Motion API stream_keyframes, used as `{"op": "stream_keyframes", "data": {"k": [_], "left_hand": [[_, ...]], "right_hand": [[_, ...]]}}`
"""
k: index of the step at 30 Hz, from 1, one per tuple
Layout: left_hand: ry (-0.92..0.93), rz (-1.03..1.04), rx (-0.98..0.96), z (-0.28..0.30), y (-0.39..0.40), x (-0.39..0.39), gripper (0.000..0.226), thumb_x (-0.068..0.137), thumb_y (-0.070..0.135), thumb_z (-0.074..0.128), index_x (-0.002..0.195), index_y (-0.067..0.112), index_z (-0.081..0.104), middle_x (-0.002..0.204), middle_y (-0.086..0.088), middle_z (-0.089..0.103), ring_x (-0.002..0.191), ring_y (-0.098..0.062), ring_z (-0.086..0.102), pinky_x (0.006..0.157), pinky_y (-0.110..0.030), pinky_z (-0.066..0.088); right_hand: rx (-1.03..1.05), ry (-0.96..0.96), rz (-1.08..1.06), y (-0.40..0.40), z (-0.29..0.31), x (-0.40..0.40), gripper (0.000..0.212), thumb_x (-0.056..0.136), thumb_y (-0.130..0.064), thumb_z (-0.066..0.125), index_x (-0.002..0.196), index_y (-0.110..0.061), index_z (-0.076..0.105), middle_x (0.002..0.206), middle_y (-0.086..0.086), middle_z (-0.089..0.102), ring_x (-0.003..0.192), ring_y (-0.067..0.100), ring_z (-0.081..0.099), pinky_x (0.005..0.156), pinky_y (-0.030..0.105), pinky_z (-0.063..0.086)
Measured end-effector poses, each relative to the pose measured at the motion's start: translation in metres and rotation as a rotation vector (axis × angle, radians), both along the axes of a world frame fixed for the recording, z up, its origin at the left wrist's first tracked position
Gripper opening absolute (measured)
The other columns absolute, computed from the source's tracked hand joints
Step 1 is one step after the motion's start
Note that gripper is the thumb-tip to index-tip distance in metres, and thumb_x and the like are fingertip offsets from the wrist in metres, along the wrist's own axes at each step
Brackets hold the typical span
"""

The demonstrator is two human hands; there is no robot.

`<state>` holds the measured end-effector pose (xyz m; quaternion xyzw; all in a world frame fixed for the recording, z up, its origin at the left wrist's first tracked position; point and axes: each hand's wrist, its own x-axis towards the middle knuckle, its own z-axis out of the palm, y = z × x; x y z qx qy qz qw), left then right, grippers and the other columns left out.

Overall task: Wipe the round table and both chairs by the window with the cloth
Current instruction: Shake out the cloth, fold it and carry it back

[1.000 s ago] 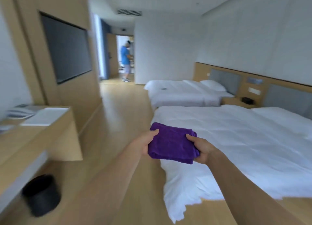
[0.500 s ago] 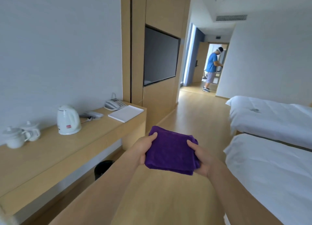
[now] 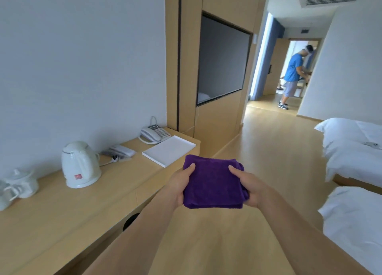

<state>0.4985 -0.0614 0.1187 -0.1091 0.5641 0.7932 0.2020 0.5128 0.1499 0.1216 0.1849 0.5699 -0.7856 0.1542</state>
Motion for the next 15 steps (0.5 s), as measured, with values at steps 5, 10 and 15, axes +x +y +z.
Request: {"op": "stream_keyframes", "data": {"k": [5,10,15], "left_hand": [[-0.006,0.165,0.005,-0.029,-0.022,-0.085,0.026,0.097,0.036,0.062,0.117,0.019,0.064,0.098,-0.008,0.078,0.095,-0.031,0.074,0.083,-0.049,0.061],[-0.007,0.346,0.019,-0.048,-0.031,-0.174,0.017,0.100,0.031,0.058,0.114,0.023,0.064,0.098,-0.010,0.078,0.089,-0.032,0.075,0.077,-0.050,0.061],[-0.030,0.465,0.071,-0.053,-0.034,-0.245,0.012,0.102,0.031,0.054,0.110,0.028,0.062,0.096,-0.009,0.078,0.085,-0.032,0.076,0.067,-0.046,0.061]], "right_hand": [[0.000,-0.033,0.150,-0.021,-0.025,-0.113,0.035,0.092,-0.036,0.065,0.118,-0.013,0.065,0.107,0.010,0.075,0.095,0.027,0.073,0.075,0.039,0.059],[-0.006,-0.038,0.293,-0.036,-0.049,-0.237,0.033,0.093,-0.035,0.064,0.118,-0.013,0.064,0.105,0.011,0.075,0.092,0.027,0.074,0.068,0.037,0.060],[0.051,-0.035,0.471,-0.046,-0.058,-0.350,0.036,0.091,-0.038,0.065,0.119,-0.015,0.064,0.107,0.011,0.075,0.097,0.028,0.073,0.076,0.039,0.059]]}}
